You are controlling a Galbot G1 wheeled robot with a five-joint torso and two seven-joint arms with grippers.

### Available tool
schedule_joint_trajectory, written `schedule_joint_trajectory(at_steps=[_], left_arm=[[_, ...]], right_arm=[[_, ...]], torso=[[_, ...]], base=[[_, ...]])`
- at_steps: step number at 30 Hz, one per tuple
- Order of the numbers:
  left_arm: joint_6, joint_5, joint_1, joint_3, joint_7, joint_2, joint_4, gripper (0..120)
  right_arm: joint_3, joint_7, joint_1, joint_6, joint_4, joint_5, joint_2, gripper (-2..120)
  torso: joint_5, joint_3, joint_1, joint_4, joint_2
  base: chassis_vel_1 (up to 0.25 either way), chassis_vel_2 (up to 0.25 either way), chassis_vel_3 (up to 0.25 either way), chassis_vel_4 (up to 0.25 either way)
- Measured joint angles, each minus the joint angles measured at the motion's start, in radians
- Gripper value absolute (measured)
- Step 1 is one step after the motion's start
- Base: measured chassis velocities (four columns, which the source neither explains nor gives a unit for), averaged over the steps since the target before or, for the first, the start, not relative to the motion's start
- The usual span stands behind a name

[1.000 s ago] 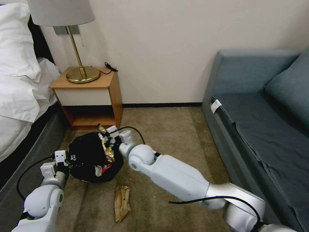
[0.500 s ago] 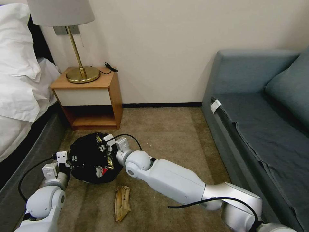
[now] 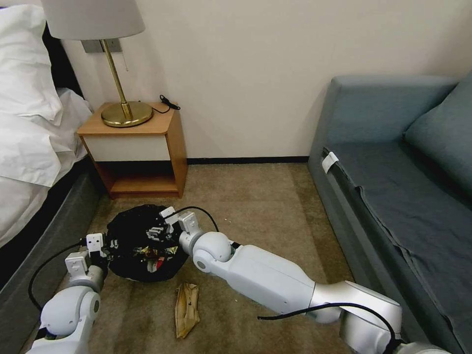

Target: Pick up the trash bin, then pick up the garbage on the floor and place it into the trash bin.

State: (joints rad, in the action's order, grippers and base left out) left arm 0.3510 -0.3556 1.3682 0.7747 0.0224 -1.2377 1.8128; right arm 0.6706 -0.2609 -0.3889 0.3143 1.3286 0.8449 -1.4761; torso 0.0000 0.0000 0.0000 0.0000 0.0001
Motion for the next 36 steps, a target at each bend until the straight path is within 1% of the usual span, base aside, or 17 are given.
schedule_joint_trajectory(at_steps=[2,5,10,12,21,23,24,25,26,27,29,30,31,33,34,35,36], left_arm=[[0.000,0.000,0.000,0.001,0.001,-0.003,0.000,4],[0.000,-0.001,0.000,0.003,0.002,-0.003,0.000,4],[-0.001,-0.002,-0.003,0.011,0.005,0.000,0.003,4],[-0.003,-0.005,-0.001,0.017,0.006,0.007,0.006,4],[-0.005,-0.015,0.009,0.028,0.005,0.019,0.019,4],[-0.006,-0.022,0.012,0.036,0.004,0.027,0.023,4],[-0.006,-0.022,0.012,0.036,0.004,0.027,0.023,4],[-0.006,-0.027,0.015,0.040,0.004,0.032,0.026,4],[-0.006,-0.029,0.016,0.042,0.004,0.034,0.028,4],[-0.006,-0.029,0.016,0.042,0.004,0.034,0.028,4],[-0.007,-0.036,0.018,0.045,0.004,0.041,0.029,4],[-0.007,-0.037,0.019,0.046,0.004,0.043,0.029,4],[-0.007,-0.037,0.019,0.046,0.004,0.043,0.029,4],[-0.007,-0.041,0.019,0.050,0.001,0.050,0.029,4],[-0.007,-0.041,0.019,0.050,0.001,0.050,0.029,4],[-0.007,-0.043,0.019,0.052,-0.001,0.054,0.028,4],[-0.007,-0.043,0.019,0.052,-0.001,0.054,0.028,4]], right_arm=[[-0.012,-0.006,0.013,0.023,0.003,0.003,0.008,98],[-0.032,-0.007,0.024,0.033,-0.004,-0.008,0.017,99],[-0.070,-0.021,0.042,0.068,-0.007,-0.009,0.036,100],[-0.094,-0.020,0.064,0.089,-0.007,-0.008,0.060,100],[-0.140,-0.019,0.089,0.112,-0.053,-0.015,0.092,100],[-0.162,-0.019,0.085,0.165,-0.073,-0.015,0.109,100],[-0.162,-0.019,0.085,0.165,-0.073,-0.015,0.109,100],[-0.173,-0.020,0.077,0.214,-0.082,-0.008,0.118,100],[-0.176,-0.020,0.073,0.232,-0.086,-0.005,0.122,100],[-0.176,-0.020,0.073,0.232,-0.086,-0.005,0.122,100],[-0.179,-0.020,0.054,0.303,-0.089,0.012,0.134,100],[-0.179,-0.020,0.043,0.324,-0.087,0.017,0.138,100],[-0.179,-0.020,0.043,0.324,-0.087,0.017,0.138,100],[-0.179,-0.015,0.013,0.366,-0.069,0.023,0.144,100],[-0.179,-0.015,0.013,0.366,-0.069,0.023,0.144,100],[-0.179,-0.015,-0.004,0.394,-0.054,0.039,0.146,100],[-0.179,-0.015,-0.004,0.394,-0.054,0.039,0.146,100]], torso=[[0.0000,0.000,0.000,0.0000,0.000],[0.0000,0.000,0.000,0.0000,0.000],[0.0000,0.000,0.000,0.0000,0.000],[0.0000,0.000,0.000,-0.0003,0.000],[0.0001,0.000,0.000,-0.0001,0.000],[0.0001,0.000,0.000,0.0000,0.000],[0.0001,0.000,0.000,0.0000,0.000],[0.0001,0.000,0.000,0.0000,0.000],[0.0001,0.000,0.000,0.0000,0.000],[0.0001,0.000,0.000,0.0000,0.000],[0.0001,0.000,0.000,-0.0001,0.000],[0.0001,0.000,0.000,-0.0001,0.000],[0.0001,0.000,0.000,-0.0001,0.000],[0.0000,0.000,0.000,-0.0001,0.000],[0.0000,0.000,0.000,-0.0001,0.000],[0.0000,0.000,0.000,0.0000,0.000],[0.0000,0.000,0.000,0.0000,0.000]], base=[[0.000,0.000,0.000,0.000],[0.000,0.000,0.000,0.000],[0.000,0.000,0.000,0.000],[0.000,0.000,0.000,0.000],[0.000,0.000,0.000,0.000],[0.000,0.000,0.000,0.000],[0.000,0.000,0.000,0.000],[0.000,0.000,0.000,0.000],[0.000,0.000,0.000,0.000],[0.000,0.000,0.000,0.000],[0.000,0.000,0.000,0.000],[0.000,0.000,0.000,0.000],[0.000,0.000,0.000,0.000],[0.000,0.000,0.000,0.000],[0.000,0.000,0.000,0.000],[0.000,0.000,0.000,0.000],[0.000,0.000,0.000,0.000]])
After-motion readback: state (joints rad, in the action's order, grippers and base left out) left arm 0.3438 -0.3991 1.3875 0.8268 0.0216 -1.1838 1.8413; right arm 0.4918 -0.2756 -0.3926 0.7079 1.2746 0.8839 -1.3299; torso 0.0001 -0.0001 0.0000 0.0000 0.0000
